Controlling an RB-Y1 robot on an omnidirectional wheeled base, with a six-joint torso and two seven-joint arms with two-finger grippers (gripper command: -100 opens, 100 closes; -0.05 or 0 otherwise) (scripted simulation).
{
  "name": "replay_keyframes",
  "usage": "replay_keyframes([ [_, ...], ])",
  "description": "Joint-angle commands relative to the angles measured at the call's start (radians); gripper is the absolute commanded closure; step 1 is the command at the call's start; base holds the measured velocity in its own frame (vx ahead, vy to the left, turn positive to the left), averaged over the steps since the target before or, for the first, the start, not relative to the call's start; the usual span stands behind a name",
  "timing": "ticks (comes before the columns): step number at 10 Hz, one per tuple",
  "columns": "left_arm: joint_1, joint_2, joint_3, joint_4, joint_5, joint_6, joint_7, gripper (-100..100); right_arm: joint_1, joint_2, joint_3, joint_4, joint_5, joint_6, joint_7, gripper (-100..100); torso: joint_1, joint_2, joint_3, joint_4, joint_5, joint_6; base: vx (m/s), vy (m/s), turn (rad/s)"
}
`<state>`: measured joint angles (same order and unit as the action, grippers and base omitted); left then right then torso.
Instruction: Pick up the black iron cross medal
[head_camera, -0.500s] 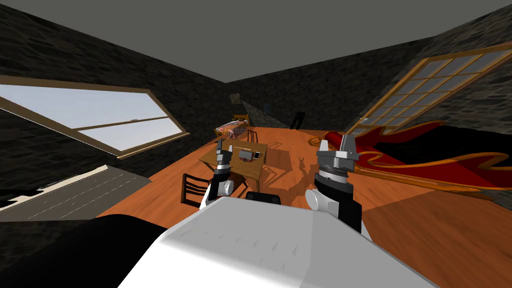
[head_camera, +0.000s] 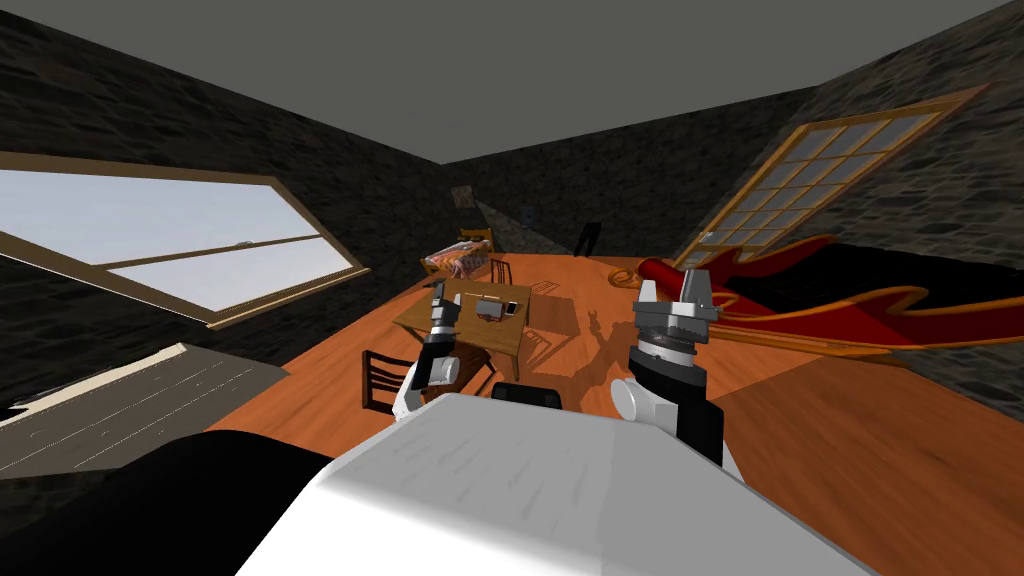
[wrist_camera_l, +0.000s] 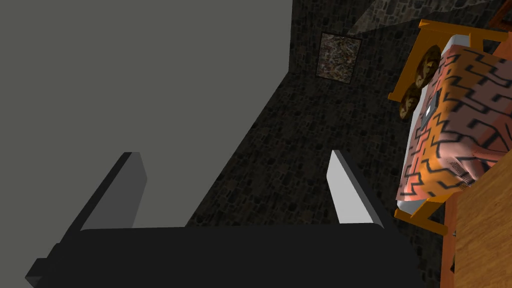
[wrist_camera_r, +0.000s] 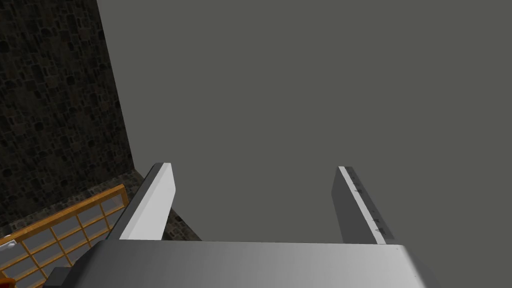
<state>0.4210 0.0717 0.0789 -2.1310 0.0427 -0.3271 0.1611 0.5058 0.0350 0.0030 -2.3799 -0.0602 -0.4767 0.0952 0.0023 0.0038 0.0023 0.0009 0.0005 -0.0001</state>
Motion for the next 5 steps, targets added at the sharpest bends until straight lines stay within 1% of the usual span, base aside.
replay_keyframes([
  [1,-0.018,0.015,0.034,0.018,0.005,0.043,0.025,-100,0.000,0.000,0.000,0.000,0.000,0.000,0.000,0,0.000,0.000,0.000,0.000,0.000,0.000,-0.047,0.018,-0.106],
  [2,-0.035,0.026,0.065,0.040,0.009,0.071,0.048,-100,0.000,0.000,0.000,0.000,0.000,0.000,0.000,0,0.000,0.000,0.000,0.000,0.000,0.000,-0.062,0.024,-0.148],
  [3,-0.035,0.026,0.065,0.040,0.009,0.077,0.048,-100,0.000,0.000,0.000,0.000,0.000,0.000,0.000,0,0.000,0.000,0.000,0.000,0.000,0.000,-0.050,0.022,-0.048],
  [4,-0.052,0.036,0.097,0.064,0.013,0.111,0.073,-100,0.000,0.000,0.000,0.000,0.000,0.000,0.000,0,0.000,-0.001,0.000,0.000,0.000,0.000,-0.044,0.016,-0.112],
  [5,-0.070,0.047,0.130,0.090,0.017,0.137,0.100,-100,0.000,0.000,0.000,0.000,0.000,0.000,0.000,0,0.000,-0.001,-0.001,0.000,0.000,0.000,-0.060,0.041,-0.198],
])
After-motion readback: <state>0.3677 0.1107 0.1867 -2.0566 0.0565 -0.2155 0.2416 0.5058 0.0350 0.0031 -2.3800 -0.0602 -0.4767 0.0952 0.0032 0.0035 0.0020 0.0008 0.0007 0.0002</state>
